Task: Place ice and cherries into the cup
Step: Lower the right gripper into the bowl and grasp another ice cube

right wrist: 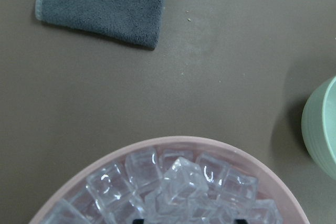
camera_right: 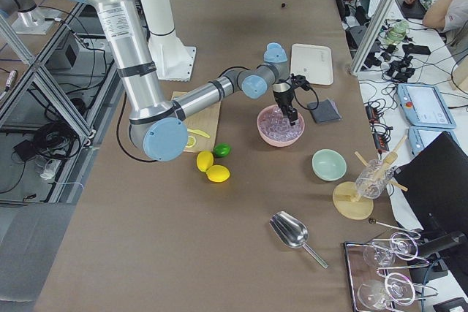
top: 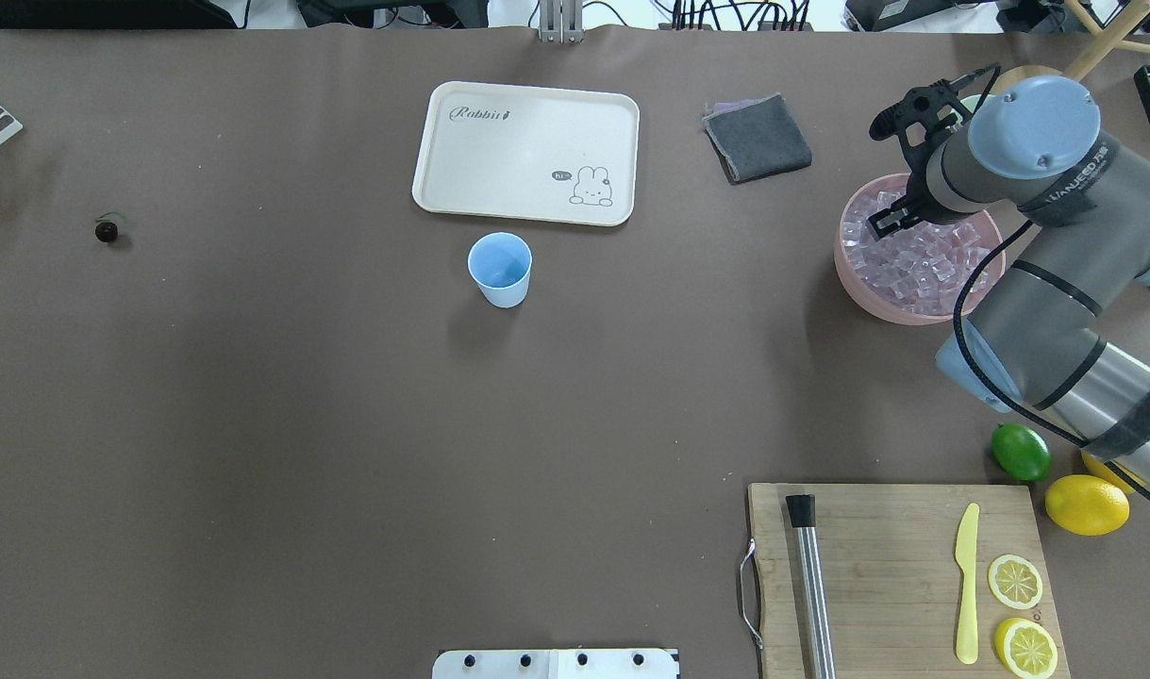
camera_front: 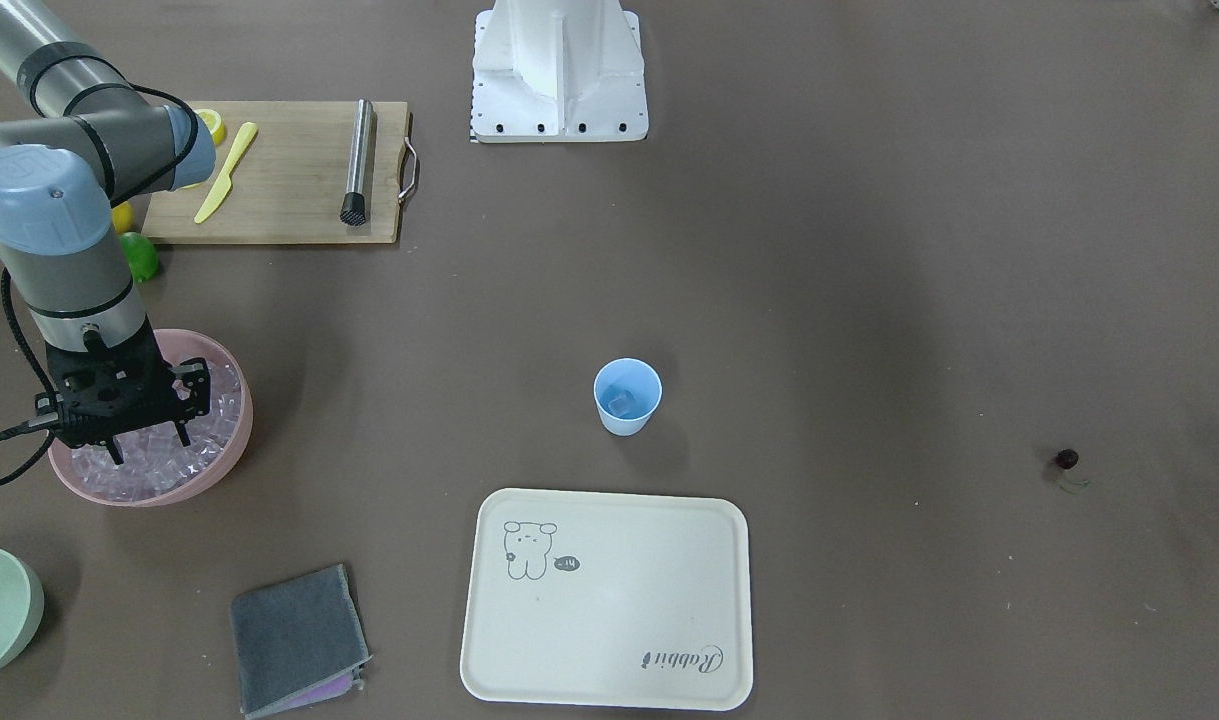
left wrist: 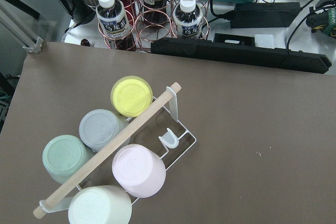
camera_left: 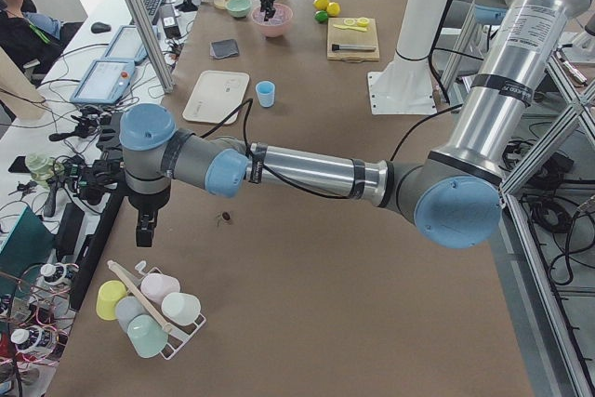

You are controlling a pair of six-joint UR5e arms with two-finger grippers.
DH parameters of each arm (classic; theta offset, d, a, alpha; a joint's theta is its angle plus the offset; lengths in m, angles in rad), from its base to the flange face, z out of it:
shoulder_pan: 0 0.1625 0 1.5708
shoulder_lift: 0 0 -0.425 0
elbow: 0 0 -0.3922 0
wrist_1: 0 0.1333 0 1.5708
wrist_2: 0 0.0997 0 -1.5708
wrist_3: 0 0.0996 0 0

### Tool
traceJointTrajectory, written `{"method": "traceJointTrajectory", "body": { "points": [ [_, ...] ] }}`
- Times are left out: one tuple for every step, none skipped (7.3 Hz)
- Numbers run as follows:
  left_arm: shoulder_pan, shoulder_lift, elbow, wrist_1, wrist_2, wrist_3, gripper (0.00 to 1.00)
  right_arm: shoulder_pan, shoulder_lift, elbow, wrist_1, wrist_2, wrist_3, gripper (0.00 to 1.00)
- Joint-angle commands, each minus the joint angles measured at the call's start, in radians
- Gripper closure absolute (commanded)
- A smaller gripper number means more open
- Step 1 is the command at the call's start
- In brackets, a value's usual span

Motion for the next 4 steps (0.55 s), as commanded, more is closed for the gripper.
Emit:
{"method": "traceJointTrajectory", "body": {
  "points": [
    [0.000, 0.000, 0.000, 0.000, 0.000, 0.000, 0.02, -0.001, 0.007, -0.013, 0.001, 0.002, -0.012, 0.36],
    [0.000, 0.000, 0.000, 0.000, 0.000, 0.000, 0.02, -0.001, 0.007, -0.020, 0.001, 0.007, -0.012, 0.36],
    [0.000, 0.000, 0.000, 0.000, 0.000, 0.002, 0.02, -0.002, 0.008, -0.026, 0.001, 0.009, -0.013, 0.37],
    [0.002, 0.003, 0.001, -0.017, 0.000, 0.000, 0.02, -0.002, 0.011, -0.030, 0.001, 0.010, -0.013, 0.42]
  ]
}}
